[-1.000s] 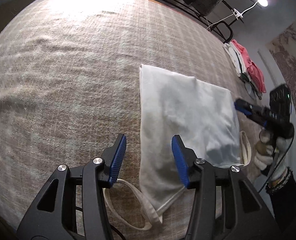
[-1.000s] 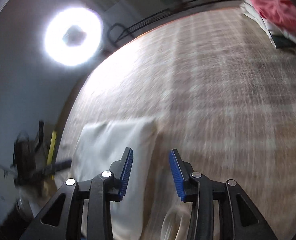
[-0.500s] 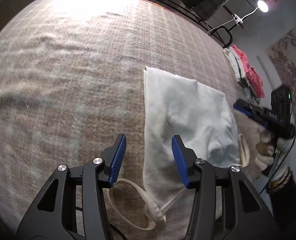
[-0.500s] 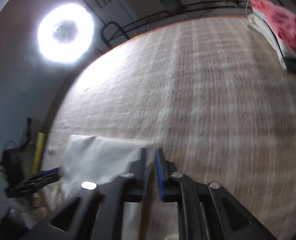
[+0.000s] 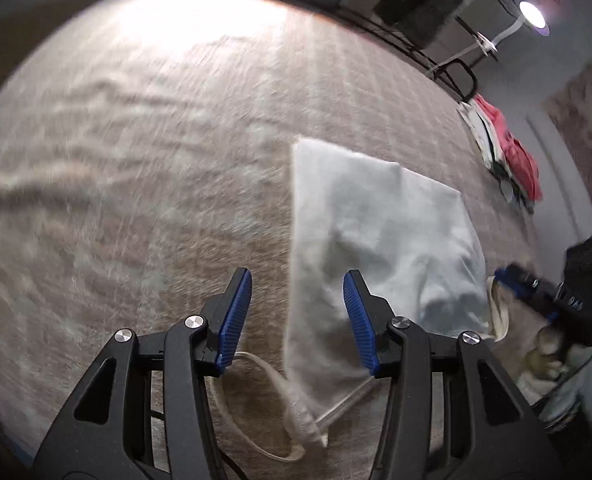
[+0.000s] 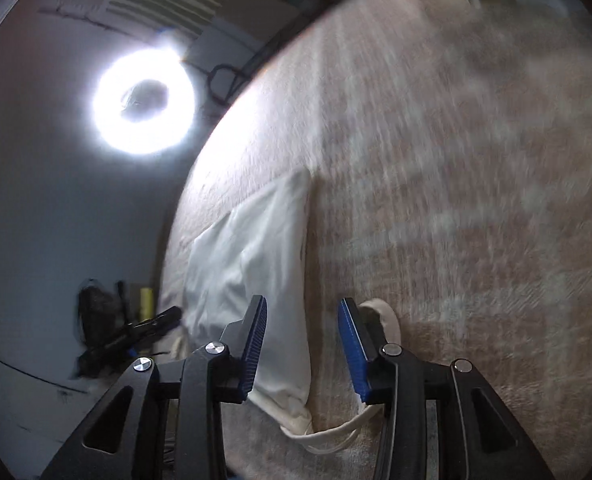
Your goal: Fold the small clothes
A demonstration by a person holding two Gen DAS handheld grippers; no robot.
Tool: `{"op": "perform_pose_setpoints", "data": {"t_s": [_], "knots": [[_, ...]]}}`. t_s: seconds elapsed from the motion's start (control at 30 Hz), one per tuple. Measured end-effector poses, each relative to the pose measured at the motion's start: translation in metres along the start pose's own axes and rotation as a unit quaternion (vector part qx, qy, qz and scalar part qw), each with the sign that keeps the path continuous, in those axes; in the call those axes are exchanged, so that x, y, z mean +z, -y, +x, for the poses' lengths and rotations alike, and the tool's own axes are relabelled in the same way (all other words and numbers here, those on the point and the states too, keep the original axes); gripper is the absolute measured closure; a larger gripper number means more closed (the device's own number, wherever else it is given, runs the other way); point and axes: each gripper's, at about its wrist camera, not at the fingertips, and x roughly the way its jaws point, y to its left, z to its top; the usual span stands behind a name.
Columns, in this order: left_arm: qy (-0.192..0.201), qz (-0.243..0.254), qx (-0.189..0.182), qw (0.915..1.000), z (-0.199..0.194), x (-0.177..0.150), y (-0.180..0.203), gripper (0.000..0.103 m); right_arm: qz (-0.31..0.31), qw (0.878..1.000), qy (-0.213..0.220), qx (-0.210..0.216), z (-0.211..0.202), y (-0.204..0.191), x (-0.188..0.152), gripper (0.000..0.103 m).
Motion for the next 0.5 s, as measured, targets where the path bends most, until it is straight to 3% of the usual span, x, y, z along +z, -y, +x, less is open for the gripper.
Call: {"op": "perform_pose_setpoints", "data": {"t_s": [0.03,0.17,0.33,0.4,0.5], "knots": [[0.009,0.009,0.001,0.9999,-0.002,-0.002,0.005,0.055,-0.031,0.999,0.015,-0.013,-0.003,-0.014,-0.003,0.075],[0.047,0.067,-0.004,0.9967,-0.004,-0.010,0.033,0.055,-0.132,0.991,0.027,-0.026,0.011,-0.064,-0.008,0.085],[0.027,0.161,0.061,0.9847,0.025,-0.027,0.049,0.055,-0.197,0.978,-0.005,-0.068,0.058,-0.087,-0.023,0.085],[0.030,0.147,0.051,0.9873,0.025,-0.026,0.041,0.051,-0.216,0.972,-0.007,-0.092,0.067,-0.082,-0.029,0.089],[0.018,0.108,0.033,0.9934,0.020,-0.019,0.025,0.051,-0.219,0.971,-0.009,-0.091,0.064,-0.082,-0.030,0.089]]}}
